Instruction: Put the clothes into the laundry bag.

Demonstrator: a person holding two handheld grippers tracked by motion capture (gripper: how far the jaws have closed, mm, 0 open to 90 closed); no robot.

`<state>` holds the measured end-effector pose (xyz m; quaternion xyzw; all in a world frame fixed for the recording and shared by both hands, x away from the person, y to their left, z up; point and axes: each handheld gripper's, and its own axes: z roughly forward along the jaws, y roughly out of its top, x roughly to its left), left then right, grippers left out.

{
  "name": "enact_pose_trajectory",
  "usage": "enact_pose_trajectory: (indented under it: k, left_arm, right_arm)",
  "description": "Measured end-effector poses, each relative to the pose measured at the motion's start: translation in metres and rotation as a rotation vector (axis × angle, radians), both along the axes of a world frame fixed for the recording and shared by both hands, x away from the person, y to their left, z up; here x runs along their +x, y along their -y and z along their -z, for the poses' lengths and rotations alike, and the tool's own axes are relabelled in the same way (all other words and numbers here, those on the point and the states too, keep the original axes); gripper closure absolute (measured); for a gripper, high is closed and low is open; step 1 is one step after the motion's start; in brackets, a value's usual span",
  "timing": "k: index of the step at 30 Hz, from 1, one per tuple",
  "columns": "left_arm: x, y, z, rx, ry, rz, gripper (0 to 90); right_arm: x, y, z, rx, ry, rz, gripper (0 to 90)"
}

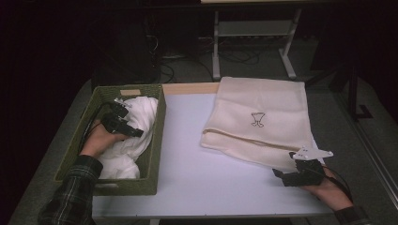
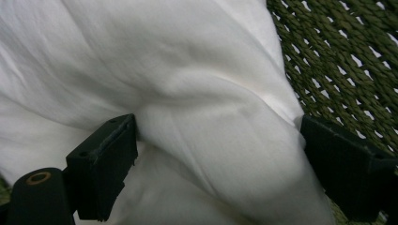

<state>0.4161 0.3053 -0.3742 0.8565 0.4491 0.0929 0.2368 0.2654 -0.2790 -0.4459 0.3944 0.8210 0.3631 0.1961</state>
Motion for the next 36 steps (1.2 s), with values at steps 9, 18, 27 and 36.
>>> enact_pose_trajectory:
  k: [9,18,27,36]
  left_arm:
    - [0.004,0.000,0.017,0.037,-0.029,0.010,11.8]
    - [0.007,0.000,0.029,0.050,-0.059,0.012,11.6]
    - [0.007,0.007,0.038,0.110,-0.061,0.029,11.1]
    - [0.004,0.012,0.037,0.123,-0.045,0.050,11.3]
  right_arm:
    - [0.000,-0.001,0.002,-0.008,-0.007,-0.009,10.0]
    - [0.000,-0.002,0.003,-0.013,-0.016,-0.023,10.0]
    - [0.000,-0.004,0.005,-0.019,-0.025,-0.033,9.9]
    - [0.000,-0.006,0.006,-0.028,-0.030,-0.045,9.8]
